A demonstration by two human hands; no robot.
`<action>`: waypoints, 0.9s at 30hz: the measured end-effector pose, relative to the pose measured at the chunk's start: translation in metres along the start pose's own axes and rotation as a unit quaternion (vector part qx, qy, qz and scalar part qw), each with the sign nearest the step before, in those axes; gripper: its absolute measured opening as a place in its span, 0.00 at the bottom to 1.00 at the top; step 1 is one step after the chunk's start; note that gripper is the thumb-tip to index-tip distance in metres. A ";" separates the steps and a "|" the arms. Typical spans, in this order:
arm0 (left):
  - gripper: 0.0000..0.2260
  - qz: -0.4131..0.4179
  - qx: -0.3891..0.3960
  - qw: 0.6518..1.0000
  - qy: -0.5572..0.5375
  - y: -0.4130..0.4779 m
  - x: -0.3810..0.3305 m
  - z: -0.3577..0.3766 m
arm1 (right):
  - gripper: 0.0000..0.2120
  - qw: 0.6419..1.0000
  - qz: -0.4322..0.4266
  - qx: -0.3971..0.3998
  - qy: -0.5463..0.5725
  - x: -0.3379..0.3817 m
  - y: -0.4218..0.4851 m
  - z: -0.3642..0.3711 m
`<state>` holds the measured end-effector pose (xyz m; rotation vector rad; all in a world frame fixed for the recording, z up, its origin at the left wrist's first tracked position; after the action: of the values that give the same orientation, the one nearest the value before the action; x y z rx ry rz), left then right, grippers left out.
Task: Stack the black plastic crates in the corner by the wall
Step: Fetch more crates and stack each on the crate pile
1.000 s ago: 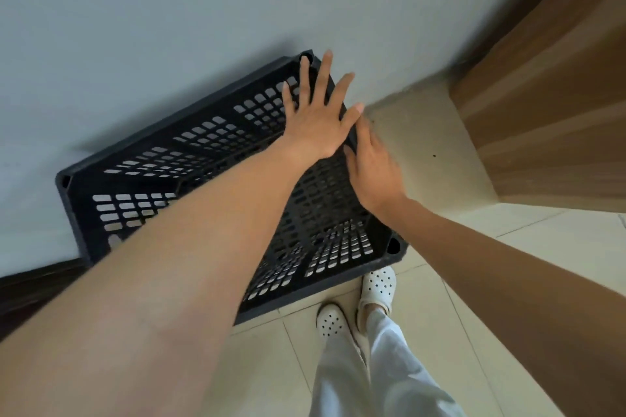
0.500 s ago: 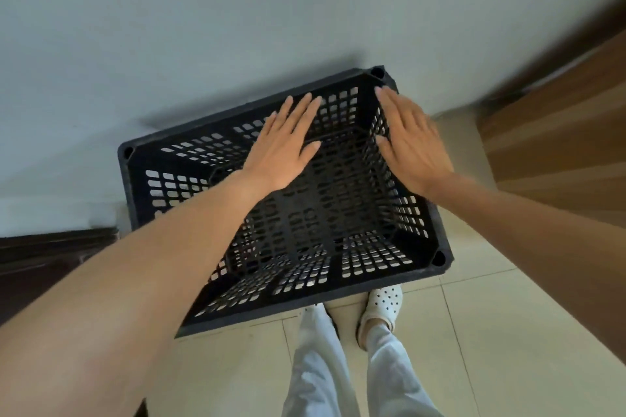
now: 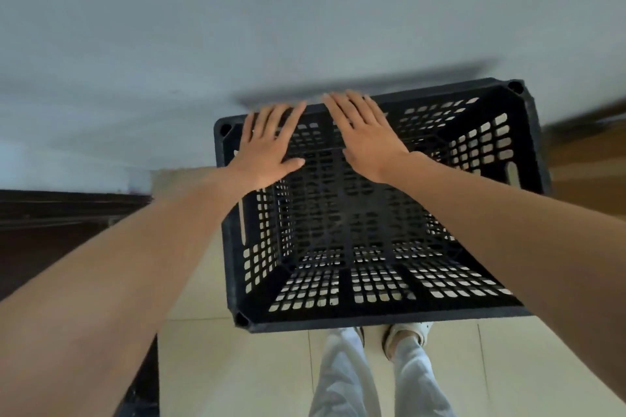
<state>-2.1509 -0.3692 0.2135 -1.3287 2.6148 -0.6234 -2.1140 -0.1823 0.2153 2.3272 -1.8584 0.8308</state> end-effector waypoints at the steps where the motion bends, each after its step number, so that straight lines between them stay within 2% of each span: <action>1: 0.45 -0.009 0.014 1.000 0.001 0.003 -0.001 0.003 | 0.42 1.000 0.003 0.007 -0.017 -0.001 0.001 0.002; 6: 0.51 0.025 0.059 0.998 -0.017 0.008 0.006 0.004 | 0.46 0.996 0.025 0.073 -0.052 0.001 0.004 -0.005; 9: 0.49 0.048 0.071 0.995 -0.042 0.002 0.008 -0.003 | 0.47 0.989 0.053 0.127 -0.055 0.007 0.006 -0.012; 11: 0.45 0.056 0.040 0.997 -0.030 -0.011 0.013 -0.006 | 0.45 0.983 0.064 0.160 -0.058 0.011 0.008 -0.020; 15: 0.34 0.040 -0.044 0.997 0.039 -0.069 0.015 0.013 | 0.37 0.990 -0.013 0.129 -0.047 0.038 0.008 -0.030; 19: 0.27 0.175 -0.005 0.978 0.115 -0.127 0.001 0.060 | 0.31 0.989 -0.113 0.095 0.001 0.095 0.017 -0.011; 22: 0.25 0.211 -0.004 0.966 0.150 -0.145 0.000 0.079 | 0.30 0.981 -0.159 0.107 -0.007 0.144 0.029 0.020; 25: 0.24 0.214 -0.030 0.967 0.136 -0.147 -0.002 0.084 | 0.30 0.972 -0.182 0.134 -0.057 0.179 0.027 0.067; 27: 0.22 0.216 -0.052 0.967 0.126 -0.145 -0.003 0.085 | 0.30 0.976 -0.156 0.135 -0.064 0.185 0.025 0.086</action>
<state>-2.0157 -0.4682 0.1984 -0.6906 3.0399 -0.6226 -2.0799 -0.3854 0.2149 2.7998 -1.4342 0.9601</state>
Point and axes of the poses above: each hand's wrist, its own y-axis towards the middle knuckle, its own z-axis out of the palm, x = y × z, the point moved 3 cm from there along y, towards the middle knuckle, and after that the axes turned 15 degrees about y, right-handed, at the moved point
